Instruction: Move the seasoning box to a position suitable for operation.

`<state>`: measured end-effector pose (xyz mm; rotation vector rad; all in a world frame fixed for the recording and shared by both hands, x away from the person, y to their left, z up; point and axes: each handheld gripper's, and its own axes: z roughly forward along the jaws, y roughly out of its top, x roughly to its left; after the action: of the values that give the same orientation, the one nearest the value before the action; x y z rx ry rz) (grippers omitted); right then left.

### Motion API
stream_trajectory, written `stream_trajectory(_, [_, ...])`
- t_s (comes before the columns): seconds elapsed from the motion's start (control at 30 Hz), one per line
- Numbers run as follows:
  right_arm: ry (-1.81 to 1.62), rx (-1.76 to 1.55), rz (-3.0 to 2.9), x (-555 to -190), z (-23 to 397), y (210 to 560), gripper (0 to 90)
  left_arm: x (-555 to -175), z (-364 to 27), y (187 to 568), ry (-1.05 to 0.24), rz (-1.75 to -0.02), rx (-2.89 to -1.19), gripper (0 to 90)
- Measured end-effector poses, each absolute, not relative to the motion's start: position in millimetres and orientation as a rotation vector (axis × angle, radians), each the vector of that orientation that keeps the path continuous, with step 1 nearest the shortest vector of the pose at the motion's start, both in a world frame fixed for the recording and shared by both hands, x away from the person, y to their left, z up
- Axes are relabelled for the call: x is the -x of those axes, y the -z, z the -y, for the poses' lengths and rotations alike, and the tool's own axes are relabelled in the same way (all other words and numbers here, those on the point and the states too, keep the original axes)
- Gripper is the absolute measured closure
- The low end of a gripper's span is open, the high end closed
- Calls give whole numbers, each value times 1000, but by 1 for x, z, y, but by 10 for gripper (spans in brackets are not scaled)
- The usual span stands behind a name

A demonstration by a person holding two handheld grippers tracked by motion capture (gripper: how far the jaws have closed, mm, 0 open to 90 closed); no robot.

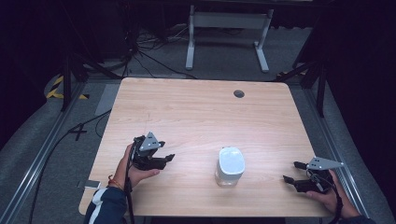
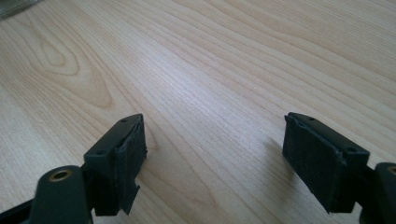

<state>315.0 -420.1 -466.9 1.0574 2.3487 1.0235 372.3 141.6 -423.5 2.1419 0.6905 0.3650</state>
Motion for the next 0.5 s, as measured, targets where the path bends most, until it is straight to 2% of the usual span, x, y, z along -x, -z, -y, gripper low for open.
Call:
stream_trajectory(0.17, [-1023,-1057,-2349,-315,420,467,216,-373,-127,415,-329,-617,-2147,645])
stream_trajectory(0.27, [-1023,-1057,-2349,-315,420,467,216,-374,-119,410,-329,-562,-2147,753])
stream_trajectory(0.5, [-1023,-1057,-2348,-315,420,467,216,-375,-101,401,-313,-497,-2138,835])
